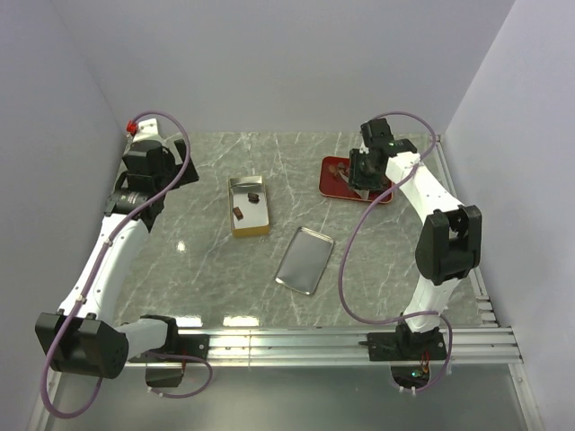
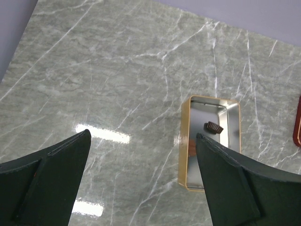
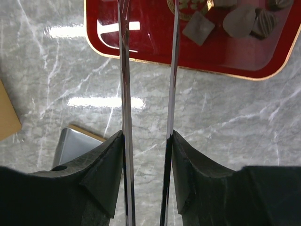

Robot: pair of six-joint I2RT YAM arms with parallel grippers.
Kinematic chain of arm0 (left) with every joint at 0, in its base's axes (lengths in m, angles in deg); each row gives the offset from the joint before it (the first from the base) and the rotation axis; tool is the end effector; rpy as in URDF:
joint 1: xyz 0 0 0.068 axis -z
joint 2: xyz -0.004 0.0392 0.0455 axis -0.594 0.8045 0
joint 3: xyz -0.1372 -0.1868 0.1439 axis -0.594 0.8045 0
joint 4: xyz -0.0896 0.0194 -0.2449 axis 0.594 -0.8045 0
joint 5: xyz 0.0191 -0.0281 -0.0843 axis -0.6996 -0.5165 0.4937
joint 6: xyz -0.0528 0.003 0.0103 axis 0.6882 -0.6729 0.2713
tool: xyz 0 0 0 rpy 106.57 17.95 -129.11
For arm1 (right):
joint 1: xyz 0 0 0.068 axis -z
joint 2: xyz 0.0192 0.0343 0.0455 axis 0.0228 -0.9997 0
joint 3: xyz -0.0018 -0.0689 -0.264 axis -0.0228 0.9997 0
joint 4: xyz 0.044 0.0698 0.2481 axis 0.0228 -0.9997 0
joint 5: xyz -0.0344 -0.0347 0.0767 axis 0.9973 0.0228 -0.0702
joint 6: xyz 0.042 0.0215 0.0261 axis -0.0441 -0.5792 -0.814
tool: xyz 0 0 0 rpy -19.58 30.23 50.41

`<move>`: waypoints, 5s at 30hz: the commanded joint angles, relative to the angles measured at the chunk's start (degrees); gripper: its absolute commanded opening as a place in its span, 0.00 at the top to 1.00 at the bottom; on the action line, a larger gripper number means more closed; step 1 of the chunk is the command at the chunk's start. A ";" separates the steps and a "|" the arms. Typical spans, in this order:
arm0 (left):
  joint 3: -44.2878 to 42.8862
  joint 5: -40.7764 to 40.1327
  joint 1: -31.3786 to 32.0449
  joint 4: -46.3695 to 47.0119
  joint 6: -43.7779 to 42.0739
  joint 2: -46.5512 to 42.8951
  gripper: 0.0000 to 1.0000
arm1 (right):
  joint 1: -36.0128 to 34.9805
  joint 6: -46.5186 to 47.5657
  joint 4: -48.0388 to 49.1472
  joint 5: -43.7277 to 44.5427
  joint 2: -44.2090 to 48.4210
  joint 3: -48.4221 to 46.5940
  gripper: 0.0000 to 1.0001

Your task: Pack the chocolate

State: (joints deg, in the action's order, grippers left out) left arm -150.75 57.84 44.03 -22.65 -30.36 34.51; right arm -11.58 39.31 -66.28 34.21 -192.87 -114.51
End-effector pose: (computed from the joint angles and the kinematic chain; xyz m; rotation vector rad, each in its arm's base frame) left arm 0.2620 -0.0263 0.3639 -0.3552 1.9789 -0.0508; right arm 0.3812 0.0878 0.2819 0.0149 2.6071 0.1934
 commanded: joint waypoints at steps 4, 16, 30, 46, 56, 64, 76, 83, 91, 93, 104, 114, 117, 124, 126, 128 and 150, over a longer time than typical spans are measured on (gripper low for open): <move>-3.83 -0.35 0.14 0.85 0.33 0.83 0.01 | 0.49 1.01 2.89 -2.41 -1.06 -2.62 0.50; -3.22 -1.14 0.14 1.02 -0.28 0.92 0.01 | 0.76 1.89 2.45 -3.20 -4.32 -5.17 0.50; -4.27 -0.61 0.14 1.73 -0.37 2.41 0.01 | 0.84 3.30 -0.62 -2.33 -6.95 -8.34 0.56; -3.13 0.00 0.14 2.34 -0.02 2.15 0.01 | 0.93 3.30 -5.55 -1.71 -1.59 -10.01 0.66; -2.16 0.44 0.14 2.43 0.16 1.27 0.01 | 0.84 3.30 -8.54 -2.06 -0.01 -14.05 0.68; -1.90 1.32 0.14 2.60 0.68 1.36 0.01 | -1.61 1.64 -9.51 -6.35 1.57 -17.39 0.68; -2.07 1.23 0.14 2.08 0.77 0.92 0.00 | -17.34 -3.11 -8.45 -11.64 -2.11 -22.39 0.68; -1.37 1.23 0.14 2.08 0.86 0.13 0.00 | -23.14 -3.47 -8.80 -13.93 -3.52 -24.60 0.68; -0.67 1.23 0.14 2.25 0.86 -0.40 0.00 | -25.52 -3.73 -9.15 -14.28 -5.02 -25.30 0.67; -0.49 1.06 0.14 2.25 0.77 -0.75 0.01 | -25.79 -3.64 -9.68 -14.37 -5.54 -25.91 0.67; -0.05 1.15 0.14 2.43 0.77 -1.02 0.01 | -26.14 -3.20 -11.53 -14.45 -7.30 -28.55 0.55; -0.14 0.79 0.14 2.25 0.60 -1.28 0.01 | -25.96 -3.20 -10.65 -12.43 -6.86 -28.81 0.56; -0.40 0.71 0.14 2.08 0.60 -1.28 0.00 | -24.39 -3.03 -10.74 -11.91 -6.95 -29.08 0.57; -0.76 0.71 0.14 1.81 0.33 -1.02 0.01 | -15.69 -1.19 -9.95 -9.71 -4.50 -26.10 0.57; -0.84 0.71 0.14 1.73 0.51 -0.93 0.01 | -11.74 0.04 -9.24 -8.40 -3.18 -23.73 0.57; -0.76 0.71 0.14 1.64 0.42 -0.84 0.01 | -9.10 1.10 -8.98 -7.34 -2.56 -22.41 0.57; -3.92 0.62 0.14 0.15 0.60 1.09 0.01 | 4.01 7.69 -2.30 1.02 -2.12 -10.62 0.57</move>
State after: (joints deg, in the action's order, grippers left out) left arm -151.82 58.48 44.03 -22.96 -30.18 35.23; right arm -8.58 45.36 -71.96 33.57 -198.14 -125.06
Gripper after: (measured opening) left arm 0.995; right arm 0.430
